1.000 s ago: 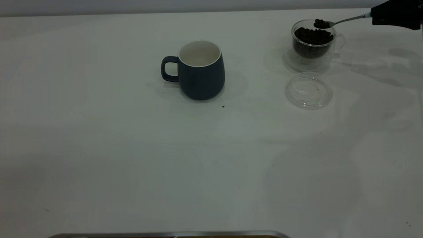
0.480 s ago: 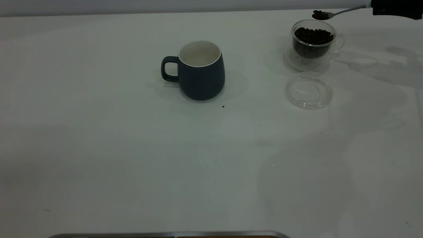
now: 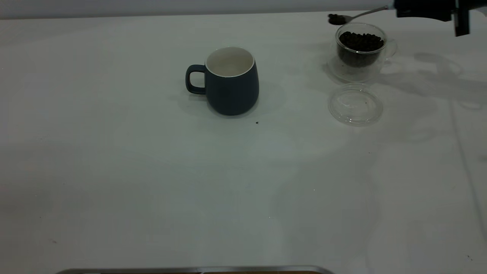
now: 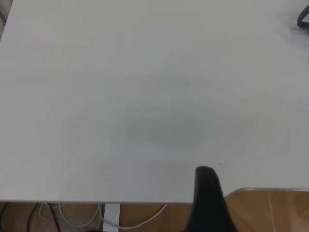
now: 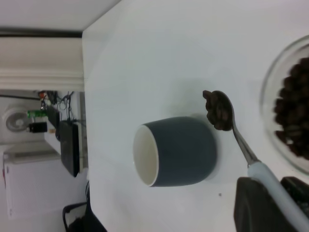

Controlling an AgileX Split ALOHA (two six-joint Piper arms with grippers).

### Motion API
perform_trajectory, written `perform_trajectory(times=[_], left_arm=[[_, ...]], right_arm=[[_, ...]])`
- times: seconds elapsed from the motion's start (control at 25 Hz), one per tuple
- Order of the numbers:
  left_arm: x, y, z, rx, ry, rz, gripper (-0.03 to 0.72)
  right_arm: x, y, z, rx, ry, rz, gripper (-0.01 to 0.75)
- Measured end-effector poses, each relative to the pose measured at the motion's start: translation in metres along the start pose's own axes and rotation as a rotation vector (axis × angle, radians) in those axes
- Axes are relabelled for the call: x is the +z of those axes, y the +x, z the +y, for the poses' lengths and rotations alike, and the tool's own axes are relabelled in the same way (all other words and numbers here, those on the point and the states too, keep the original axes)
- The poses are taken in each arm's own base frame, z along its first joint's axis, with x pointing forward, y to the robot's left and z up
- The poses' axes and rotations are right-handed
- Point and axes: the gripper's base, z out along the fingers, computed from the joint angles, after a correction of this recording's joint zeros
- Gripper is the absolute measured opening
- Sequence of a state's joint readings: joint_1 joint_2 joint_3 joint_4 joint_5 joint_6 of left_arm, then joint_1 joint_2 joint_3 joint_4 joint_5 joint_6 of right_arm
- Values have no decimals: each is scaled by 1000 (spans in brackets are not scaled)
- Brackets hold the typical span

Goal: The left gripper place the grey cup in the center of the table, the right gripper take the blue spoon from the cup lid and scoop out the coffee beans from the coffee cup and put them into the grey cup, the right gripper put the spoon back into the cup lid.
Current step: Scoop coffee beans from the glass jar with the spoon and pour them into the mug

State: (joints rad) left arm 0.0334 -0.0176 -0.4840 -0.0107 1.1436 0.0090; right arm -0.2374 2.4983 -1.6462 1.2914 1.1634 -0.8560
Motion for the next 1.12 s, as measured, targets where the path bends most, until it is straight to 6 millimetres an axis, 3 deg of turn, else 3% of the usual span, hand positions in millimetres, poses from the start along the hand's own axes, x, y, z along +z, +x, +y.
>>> perform_trajectory(times=[0.6, 1.12], left_arm=[[0, 0, 0, -1, 0, 0, 588], [0, 0, 0, -1, 0, 0, 588]], right_arm=[[69, 22, 43, -54, -57, 127, 97], [109, 44, 68, -112, -79, 220, 97]])
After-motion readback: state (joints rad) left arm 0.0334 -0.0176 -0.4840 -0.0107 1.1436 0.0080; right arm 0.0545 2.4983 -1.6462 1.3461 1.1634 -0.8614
